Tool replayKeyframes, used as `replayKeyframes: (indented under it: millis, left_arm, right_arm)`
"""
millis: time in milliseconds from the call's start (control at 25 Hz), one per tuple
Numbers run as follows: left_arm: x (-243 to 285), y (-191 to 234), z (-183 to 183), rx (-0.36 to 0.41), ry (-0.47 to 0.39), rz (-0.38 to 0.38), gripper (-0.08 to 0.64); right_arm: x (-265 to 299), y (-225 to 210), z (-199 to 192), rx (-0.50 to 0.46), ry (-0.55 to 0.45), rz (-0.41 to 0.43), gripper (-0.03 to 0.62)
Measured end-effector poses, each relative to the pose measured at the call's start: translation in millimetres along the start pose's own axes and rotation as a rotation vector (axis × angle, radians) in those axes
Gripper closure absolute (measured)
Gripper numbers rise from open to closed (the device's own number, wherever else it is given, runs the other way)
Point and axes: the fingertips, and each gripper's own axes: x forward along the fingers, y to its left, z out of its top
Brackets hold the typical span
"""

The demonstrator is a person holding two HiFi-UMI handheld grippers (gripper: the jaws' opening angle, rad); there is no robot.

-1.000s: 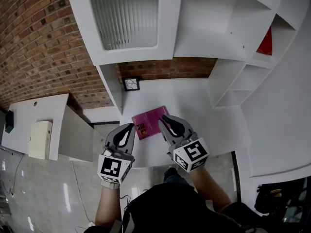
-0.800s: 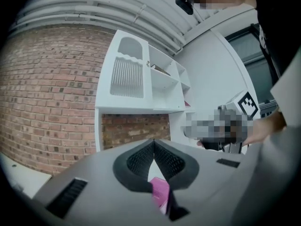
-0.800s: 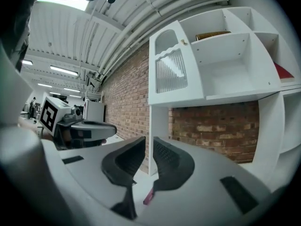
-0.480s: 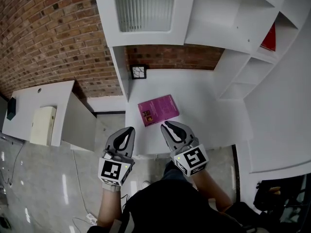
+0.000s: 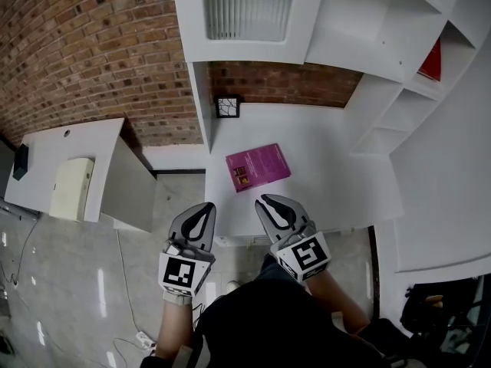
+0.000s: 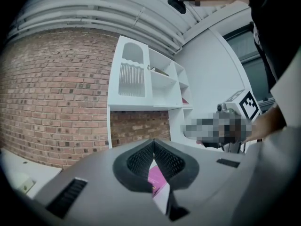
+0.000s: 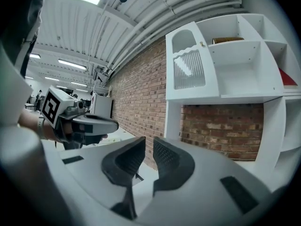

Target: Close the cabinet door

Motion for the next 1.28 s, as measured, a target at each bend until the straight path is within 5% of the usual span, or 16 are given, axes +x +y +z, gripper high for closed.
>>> replayKeyframes:
  millis: [1280]
  left_arm:
    - [-18,-7,-16,-0.004,0.001,0.002,0.551]
  right_arm:
    - [-10,16,-16,-0.014,0.055,0.017,0.540]
